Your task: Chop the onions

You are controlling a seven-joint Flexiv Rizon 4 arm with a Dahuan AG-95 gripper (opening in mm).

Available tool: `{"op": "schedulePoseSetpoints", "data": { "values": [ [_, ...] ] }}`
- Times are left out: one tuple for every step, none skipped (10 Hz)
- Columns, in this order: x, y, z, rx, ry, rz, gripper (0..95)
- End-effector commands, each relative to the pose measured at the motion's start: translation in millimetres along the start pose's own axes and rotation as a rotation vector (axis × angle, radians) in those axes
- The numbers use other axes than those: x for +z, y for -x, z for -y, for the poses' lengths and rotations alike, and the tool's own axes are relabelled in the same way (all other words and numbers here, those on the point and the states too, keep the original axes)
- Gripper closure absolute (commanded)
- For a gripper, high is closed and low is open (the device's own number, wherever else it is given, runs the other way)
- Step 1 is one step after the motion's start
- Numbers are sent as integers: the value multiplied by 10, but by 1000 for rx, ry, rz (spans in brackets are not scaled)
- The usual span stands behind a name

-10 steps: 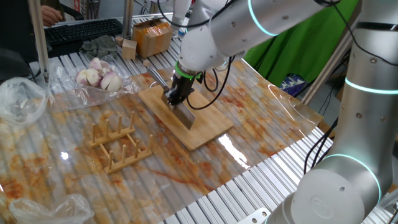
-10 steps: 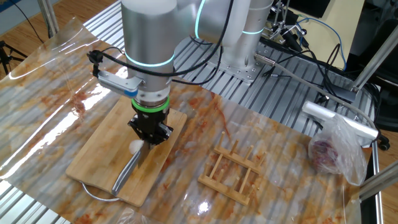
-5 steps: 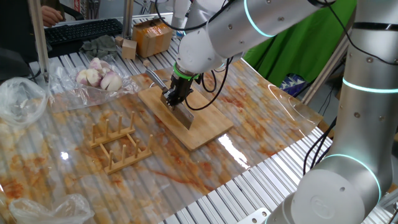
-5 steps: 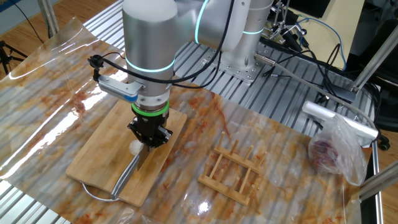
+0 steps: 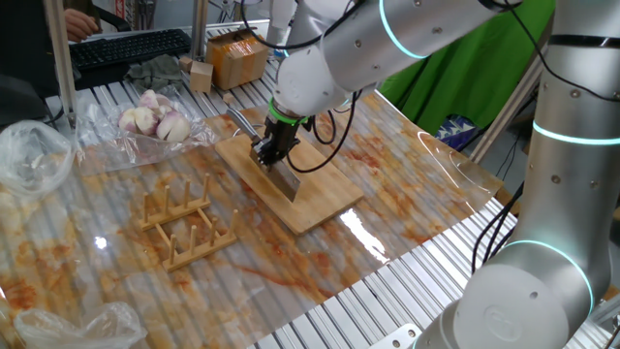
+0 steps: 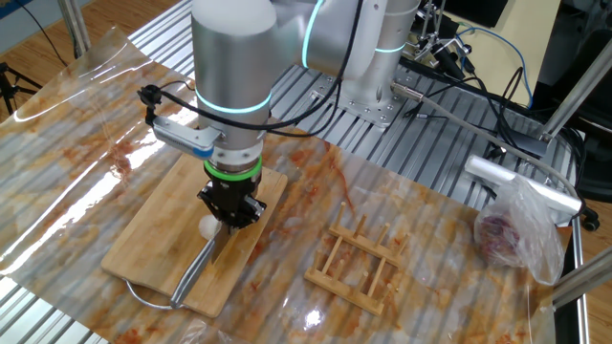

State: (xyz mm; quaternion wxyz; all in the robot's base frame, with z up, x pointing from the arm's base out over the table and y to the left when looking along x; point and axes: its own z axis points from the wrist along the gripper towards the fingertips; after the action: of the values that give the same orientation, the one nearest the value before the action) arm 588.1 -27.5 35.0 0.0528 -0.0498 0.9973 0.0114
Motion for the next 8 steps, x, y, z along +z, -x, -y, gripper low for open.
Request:
{"op": "schedulePoseSetpoints", "data": {
  "values": [
    [-31, 9, -9, 2, 0, -2, 950],
    [-48, 14, -12, 5, -1, 0, 950],
    [-70, 19, -15, 11, 0, 0, 950],
    [-134, 33, -22, 20, 2, -4, 950],
    [-237, 51, -33, 30, 5, -14, 950],
    [-361, 69, -41, 36, 7, -25, 950],
    [-583, 92, -45, 47, 15, -50, 950],
    [-767, 97, -33, 53, 30, -62, 950]
  ]
}}
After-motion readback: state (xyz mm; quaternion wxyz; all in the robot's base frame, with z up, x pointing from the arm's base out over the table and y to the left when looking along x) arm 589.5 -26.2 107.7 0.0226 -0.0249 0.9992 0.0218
